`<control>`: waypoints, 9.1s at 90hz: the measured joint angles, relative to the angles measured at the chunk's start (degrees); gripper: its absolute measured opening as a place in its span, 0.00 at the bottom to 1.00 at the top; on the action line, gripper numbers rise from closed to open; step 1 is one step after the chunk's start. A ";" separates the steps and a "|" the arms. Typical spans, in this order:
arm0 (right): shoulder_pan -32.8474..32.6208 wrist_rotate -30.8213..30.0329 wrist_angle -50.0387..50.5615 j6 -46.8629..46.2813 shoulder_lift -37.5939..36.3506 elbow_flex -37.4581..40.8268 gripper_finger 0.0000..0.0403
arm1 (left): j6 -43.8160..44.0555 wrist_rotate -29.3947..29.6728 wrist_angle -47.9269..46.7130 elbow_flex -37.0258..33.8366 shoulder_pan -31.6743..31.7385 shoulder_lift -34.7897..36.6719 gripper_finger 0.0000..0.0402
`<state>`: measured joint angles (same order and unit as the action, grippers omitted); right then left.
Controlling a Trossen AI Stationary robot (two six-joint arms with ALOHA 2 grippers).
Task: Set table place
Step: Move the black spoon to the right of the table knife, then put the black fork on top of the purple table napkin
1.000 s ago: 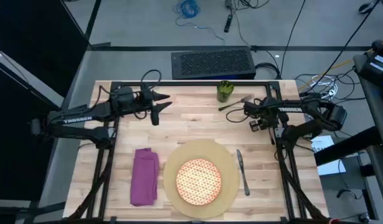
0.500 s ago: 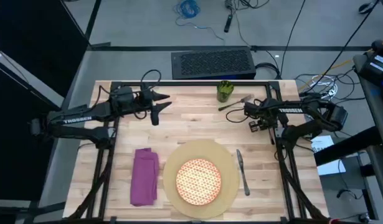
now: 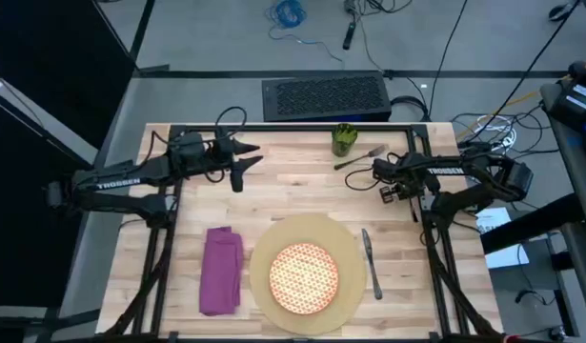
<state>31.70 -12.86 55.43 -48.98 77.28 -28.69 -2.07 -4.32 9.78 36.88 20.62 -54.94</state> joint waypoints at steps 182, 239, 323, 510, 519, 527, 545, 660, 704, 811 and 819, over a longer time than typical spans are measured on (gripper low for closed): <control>-67.39 19.91 -10.02 -66.56 5.15 -9.40 0.00 | 0.24 -1.39 1.84 0.00 -0.02 0.02 0.33; -65.41 20.61 -9.81 -61.38 4.80 -9.78 0.31 | 0.20 -1.51 1.53 0.00 0.00 0.02 0.33; -15.87 -6.43 -20.21 9.45 -3.15 -18.80 0.35 | 0.19 10.73 1.03 0.00 -0.02 -0.48 0.33; 15.58 11.50 -31.28 24.60 16.49 -21.40 0.00 | -1.84 10.61 0.22 0.00 -0.02 -0.50 0.33; 15.58 11.49 -31.25 24.75 18.99 -21.40 0.00 | -1.84 10.60 0.22 0.00 -0.02 -0.50 0.33; 15.56 11.48 -31.39 25.08 20.25 -21.54 0.00 | -1.84 10.60 0.20 0.00 0.00 -0.50 0.33; 13.05 12.00 -27.15 25.24 19.21 -21.61 0.00 | -1.95 10.61 0.06 0.00 -0.02 -0.50 0.33; -17.64 -9.88 -16.44 14.49 -43.42 -9.08 0.00 | -17.16 -5.72 -27.23 61.22 -6.61 -64.18 0.33; -17.62 -9.30 -19.20 15.62 -44.00 -6.43 0.00 | -22.85 -1.81 -32.35 85.13 -10.05 -87.28 0.33; -17.64 -7.79 -21.44 14.99 -43.21 -6.43 0.00 | -24.99 6.20 -37.50 85.96 -7.40 -91.84 0.33; -18.28 -7.81 -21.44 15.04 -43.21 -6.43 0.00 | -23.08 6.42 -41.63 86.09 -7.14 -91.67 0.33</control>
<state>13.43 -20.67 33.99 -33.94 34.06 -35.11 -25.15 2.11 -31.85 122.97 13.48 -146.61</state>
